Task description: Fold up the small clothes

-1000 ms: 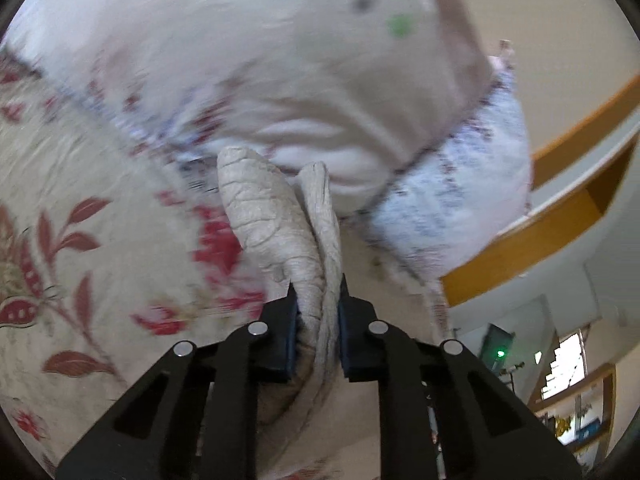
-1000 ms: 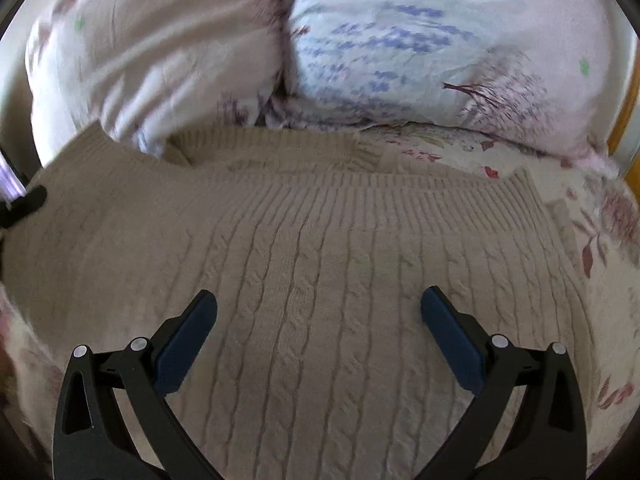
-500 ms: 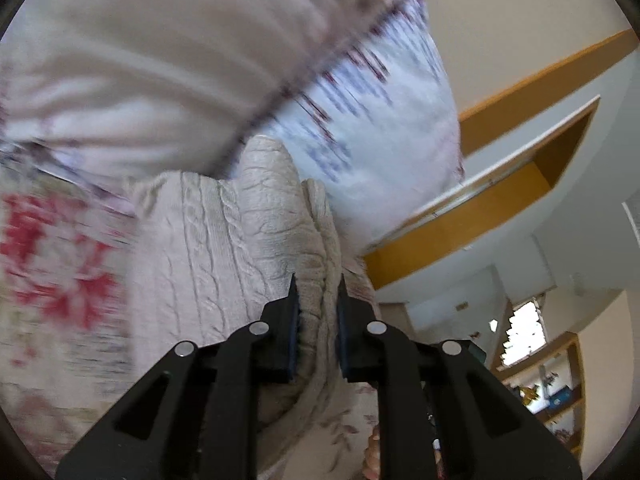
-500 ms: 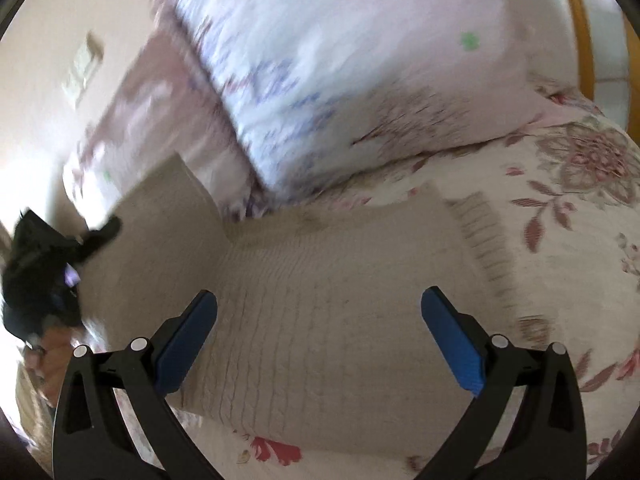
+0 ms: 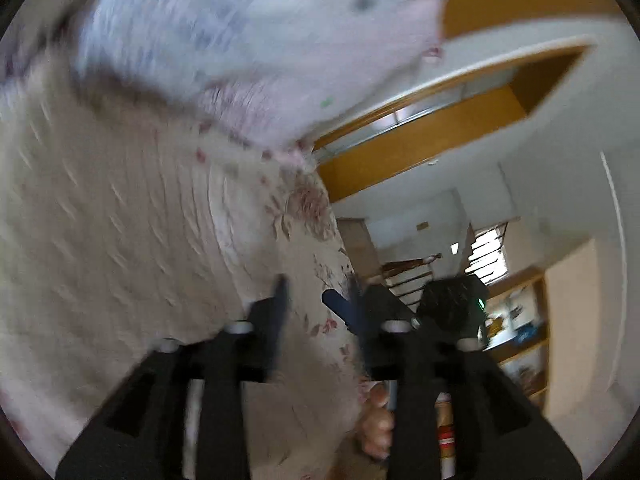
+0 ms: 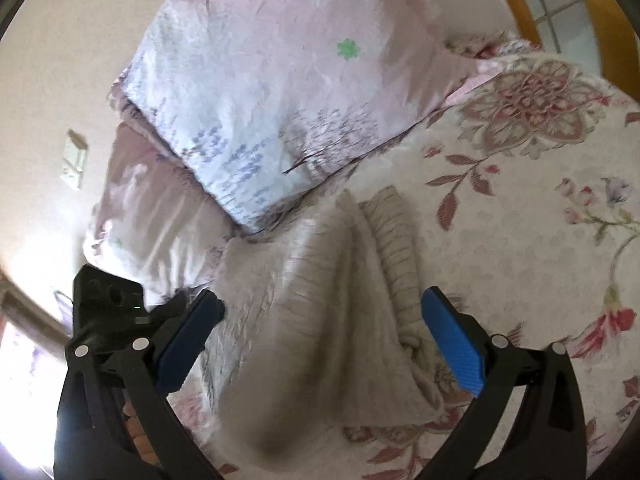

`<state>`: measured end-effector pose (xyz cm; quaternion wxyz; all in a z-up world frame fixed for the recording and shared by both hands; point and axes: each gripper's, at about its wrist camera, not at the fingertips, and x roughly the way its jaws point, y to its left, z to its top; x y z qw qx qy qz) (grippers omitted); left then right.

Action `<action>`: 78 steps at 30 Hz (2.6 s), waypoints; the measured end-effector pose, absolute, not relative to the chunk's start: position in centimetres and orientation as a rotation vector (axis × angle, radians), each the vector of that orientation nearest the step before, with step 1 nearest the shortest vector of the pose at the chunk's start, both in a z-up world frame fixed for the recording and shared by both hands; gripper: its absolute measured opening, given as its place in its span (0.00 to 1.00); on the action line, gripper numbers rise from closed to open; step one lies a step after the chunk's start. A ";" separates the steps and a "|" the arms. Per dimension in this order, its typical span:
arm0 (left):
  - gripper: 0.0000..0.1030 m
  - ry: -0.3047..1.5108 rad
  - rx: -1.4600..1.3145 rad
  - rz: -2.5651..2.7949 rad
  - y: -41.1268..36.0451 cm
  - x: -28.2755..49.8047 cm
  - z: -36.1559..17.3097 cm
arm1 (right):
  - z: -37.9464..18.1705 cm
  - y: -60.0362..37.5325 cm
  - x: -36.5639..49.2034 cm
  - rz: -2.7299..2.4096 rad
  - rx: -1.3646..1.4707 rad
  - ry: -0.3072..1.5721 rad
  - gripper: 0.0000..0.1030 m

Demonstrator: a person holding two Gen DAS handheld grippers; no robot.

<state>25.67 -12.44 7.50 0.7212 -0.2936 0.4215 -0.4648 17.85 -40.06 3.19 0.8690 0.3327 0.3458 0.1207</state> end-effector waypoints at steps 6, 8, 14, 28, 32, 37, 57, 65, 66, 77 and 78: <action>0.68 0.764 -0.414 -0.654 -6.0 23.3 10.0 | 2.4 -38.1 19.7 0.355 0.666 0.867 0.79; 0.68 0.799 -0.411 -0.580 -4.6 23.8 8.7 | 1.6 -37.2 20.6 0.357 0.638 0.931 0.75; 0.67 0.932 -0.437 -0.545 -4.2 25.1 4.0 | -0.5 -35.7 22.1 0.360 0.626 1.031 0.66; 0.68 1.009 -0.530 -0.658 -4.9 24.9 1.2 | -0.8 -35.6 26.9 0.332 0.704 1.001 0.23; 0.69 1.019 -0.566 -0.666 -4.4 24.9 1.2 | 3.9 -32.4 25.8 0.287 0.390 0.870 0.18; 0.71 1.006 -0.590 -0.688 -3.6 24.2 1.7 | 10.1 -27.0 22.6 0.227 -0.039 0.629 0.17; 0.71 1.058 -0.540 -0.768 -5.1 23.5 1.9 | 5.1 -39.1 21.7 0.082 0.395 0.821 0.65; 0.70 1.056 -0.505 -0.734 -5.0 21.8 3.0 | 4.1 -39.7 16.0 0.198 0.499 0.860 0.64; 0.69 1.065 -0.506 -0.735 -5.0 21.5 2.9 | 3.9 -39.5 15.7 0.205 0.497 0.868 0.63; 0.21 1.120 -0.517 -0.728 -5.4 20.3 1.1 | 2.5 -36.6 14.4 0.181 0.364 0.863 0.15; 0.17 1.108 -0.509 -0.734 -5.3 20.3 1.3 | 3.4 -36.7 14.1 0.175 0.355 0.824 0.12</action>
